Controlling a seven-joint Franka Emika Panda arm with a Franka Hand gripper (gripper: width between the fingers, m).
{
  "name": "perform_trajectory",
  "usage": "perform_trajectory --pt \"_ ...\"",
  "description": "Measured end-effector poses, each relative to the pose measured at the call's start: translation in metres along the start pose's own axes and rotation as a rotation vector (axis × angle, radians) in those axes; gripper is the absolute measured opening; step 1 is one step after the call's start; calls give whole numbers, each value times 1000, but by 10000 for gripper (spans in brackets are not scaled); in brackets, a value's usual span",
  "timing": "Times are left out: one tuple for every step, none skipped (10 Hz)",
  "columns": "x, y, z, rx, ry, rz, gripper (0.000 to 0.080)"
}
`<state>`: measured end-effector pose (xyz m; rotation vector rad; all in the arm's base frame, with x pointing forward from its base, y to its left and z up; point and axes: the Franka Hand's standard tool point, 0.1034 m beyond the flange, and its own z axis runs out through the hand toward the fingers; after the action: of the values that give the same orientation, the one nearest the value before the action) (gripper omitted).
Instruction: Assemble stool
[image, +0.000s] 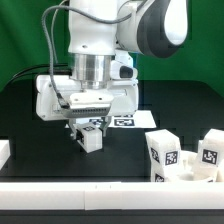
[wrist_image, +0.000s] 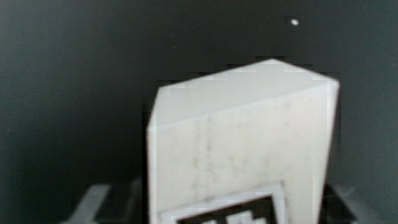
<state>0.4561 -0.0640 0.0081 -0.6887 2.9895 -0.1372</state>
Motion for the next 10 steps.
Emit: perform_trajectory --pt "-2 -1 -5 -4 -14 -141 600" --pt "-4 0 -13 -7 -31 -273 600" --pt "-9 0 -21 -4 -54 -442 634" --pt "-16 -3 -31 7 -81 -612 647" --pt "-16 -7 -32 24 -84 -747 647" --pt "-15 -8 -31 30 -75 -835 649" --pt "-15 -8 -31 33 -73 -903 649" --pt "-15 -8 -31 36 -72 -955 649" --pt "-18 -8 -32 30 -74 -1112 649" --pt "-28 -8 -37 18 -97 -1314 649"
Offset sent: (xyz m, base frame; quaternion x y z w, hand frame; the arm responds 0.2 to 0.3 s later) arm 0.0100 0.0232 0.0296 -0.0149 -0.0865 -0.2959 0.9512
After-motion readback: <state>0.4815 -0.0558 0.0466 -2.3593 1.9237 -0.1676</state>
